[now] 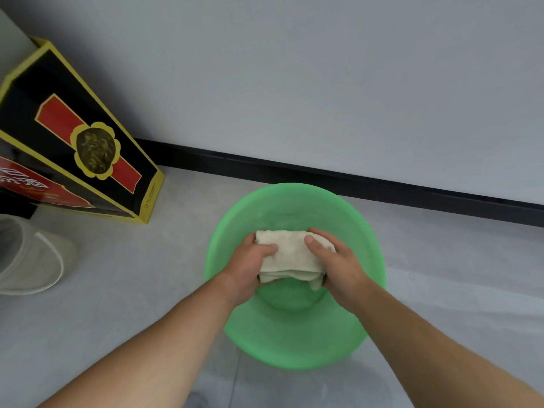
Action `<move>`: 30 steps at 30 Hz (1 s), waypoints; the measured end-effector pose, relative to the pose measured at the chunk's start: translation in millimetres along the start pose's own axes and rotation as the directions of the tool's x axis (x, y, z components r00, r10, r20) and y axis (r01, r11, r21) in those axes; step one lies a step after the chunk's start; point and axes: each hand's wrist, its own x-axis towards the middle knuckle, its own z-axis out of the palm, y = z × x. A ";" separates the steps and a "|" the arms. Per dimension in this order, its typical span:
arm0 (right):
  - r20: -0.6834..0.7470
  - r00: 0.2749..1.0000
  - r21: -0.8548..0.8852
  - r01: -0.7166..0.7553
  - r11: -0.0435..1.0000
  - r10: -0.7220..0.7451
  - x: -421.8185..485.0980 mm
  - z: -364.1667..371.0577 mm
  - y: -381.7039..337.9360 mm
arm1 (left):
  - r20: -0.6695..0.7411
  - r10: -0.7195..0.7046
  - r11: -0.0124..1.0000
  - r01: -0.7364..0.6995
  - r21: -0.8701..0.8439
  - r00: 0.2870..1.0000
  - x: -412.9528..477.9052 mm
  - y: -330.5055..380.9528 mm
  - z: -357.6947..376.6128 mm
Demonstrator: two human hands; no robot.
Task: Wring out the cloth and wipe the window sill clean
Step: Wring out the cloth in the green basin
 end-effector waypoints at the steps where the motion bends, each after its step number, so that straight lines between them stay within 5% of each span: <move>1: -0.032 0.999 -0.003 0.008 1.000 -0.009 -1.2 6.6 3.7 | 0.006 -0.008 1.000 0.008 -0.016 1.000 -2.6 0.9 6.5; 9: -0.141 0.975 -0.162 0.149 0.976 -0.172 4.1 52.7 13.7 | -0.262 0.278 0.934 -0.195 0.301 0.924 3.4 -22.1 35.7; 16: -0.144 0.956 -0.253 0.215 0.943 -0.257 12.2 52.1 22.2 | -0.213 0.431 0.805 -0.268 0.530 0.877 7.3 -25.3 28.2; 30: -0.121 0.955 -0.336 0.216 0.917 -0.270 19.9 56.4 23.9 | -0.138 0.461 0.718 -0.278 0.638 0.876 16.7 -30.6 23.4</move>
